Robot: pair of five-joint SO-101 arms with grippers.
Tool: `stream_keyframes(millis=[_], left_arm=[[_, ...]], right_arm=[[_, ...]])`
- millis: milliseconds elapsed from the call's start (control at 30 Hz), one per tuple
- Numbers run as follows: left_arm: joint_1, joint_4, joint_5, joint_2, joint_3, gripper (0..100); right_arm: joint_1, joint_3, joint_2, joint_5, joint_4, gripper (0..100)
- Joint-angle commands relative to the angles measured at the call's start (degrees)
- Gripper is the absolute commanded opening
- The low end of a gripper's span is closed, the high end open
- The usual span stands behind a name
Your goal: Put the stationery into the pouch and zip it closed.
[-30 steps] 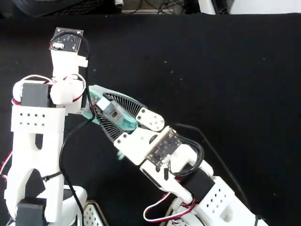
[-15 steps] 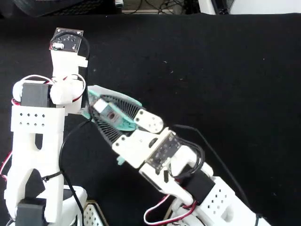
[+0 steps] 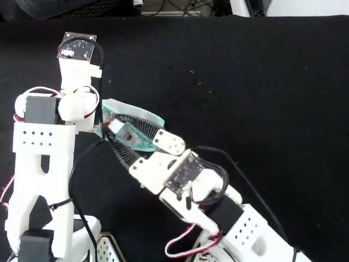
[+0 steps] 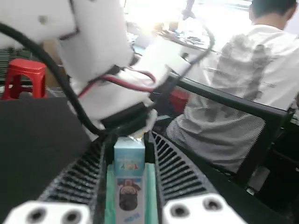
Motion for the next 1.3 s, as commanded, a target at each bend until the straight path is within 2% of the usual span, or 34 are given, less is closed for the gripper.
stream_keyframes(millis=[0, 333, 600, 667, 767, 833, 1033, 1267], left_arm=[[-0.1, 0.3, 0.3, -0.4, -2.2, 3], [-0.1, 0.3, 0.3, -0.4, -2.3, 3], [-0.1, 0.3, 0.2, -0.4, -2.3, 3], [-0.1, 0.3, 0.2, -0.3, -2.3, 3], [-0.1, 0.3, 0.2, -0.2, -2.2, 3], [-0.1, 0.3, 0.1, -0.2, -2.2, 3], [-0.1, 0.2, 0.1, 0.0, -2.1, 3], [-0.1, 0.2, 0.1, 0.1, -2.0, 3]], right_arm=[[2.3, 2.1, 0.2, 0.1, -5.3, 1.3], [2.5, 3.8, 0.2, 0.4, -4.9, 1.3], [2.1, -0.1, 0.0, 0.5, 12.4, 2.1], [2.1, -3.7, 0.1, 0.5, 16.2, 8.0], [2.1, -9.0, 0.2, 0.2, 22.3, 22.2], [2.1, -12.0, 0.2, 0.1, 25.8, 26.5], [2.1, -16.1, 0.2, 0.1, 28.0, 21.7], [2.5, -15.1, 0.1, 0.4, 28.0, 21.5]])
